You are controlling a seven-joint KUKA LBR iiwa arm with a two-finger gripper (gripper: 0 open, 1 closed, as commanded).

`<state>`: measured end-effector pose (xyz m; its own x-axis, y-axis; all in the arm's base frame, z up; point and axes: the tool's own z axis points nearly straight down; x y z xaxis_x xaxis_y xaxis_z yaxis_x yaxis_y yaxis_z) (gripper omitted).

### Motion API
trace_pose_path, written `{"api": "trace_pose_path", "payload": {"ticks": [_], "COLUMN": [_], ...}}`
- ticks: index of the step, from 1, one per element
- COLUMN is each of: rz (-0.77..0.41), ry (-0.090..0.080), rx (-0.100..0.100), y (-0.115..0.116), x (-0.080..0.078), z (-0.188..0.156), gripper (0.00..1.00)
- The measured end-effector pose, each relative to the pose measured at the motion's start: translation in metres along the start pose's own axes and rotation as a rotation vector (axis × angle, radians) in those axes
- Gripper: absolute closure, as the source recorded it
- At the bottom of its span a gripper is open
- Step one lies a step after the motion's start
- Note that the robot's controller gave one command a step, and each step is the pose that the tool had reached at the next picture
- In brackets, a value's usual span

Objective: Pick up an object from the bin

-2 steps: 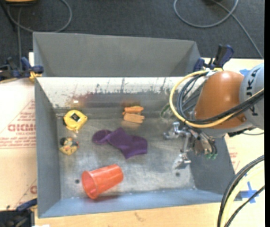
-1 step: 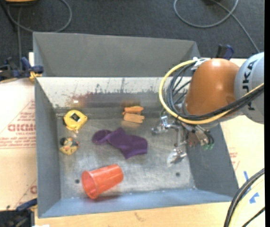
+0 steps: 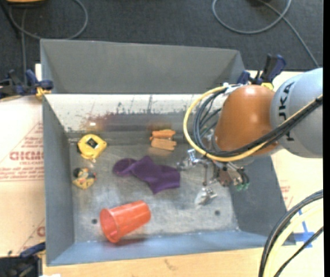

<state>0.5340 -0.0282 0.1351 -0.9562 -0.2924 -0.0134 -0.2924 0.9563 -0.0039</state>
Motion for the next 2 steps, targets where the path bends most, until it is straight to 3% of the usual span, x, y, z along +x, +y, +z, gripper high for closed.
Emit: {"api": "trace_pose_path", "payload": {"ticks": [1, 2], "rz": [-0.041, -0.059], "ry": [0.007, 0.017], "rx": [-0.001, 0.0], "y": [0.016, 0.017], "x": [-0.041, -0.058], "z": [0.055, 0.055], "gripper": [0.0, 1.0]}}
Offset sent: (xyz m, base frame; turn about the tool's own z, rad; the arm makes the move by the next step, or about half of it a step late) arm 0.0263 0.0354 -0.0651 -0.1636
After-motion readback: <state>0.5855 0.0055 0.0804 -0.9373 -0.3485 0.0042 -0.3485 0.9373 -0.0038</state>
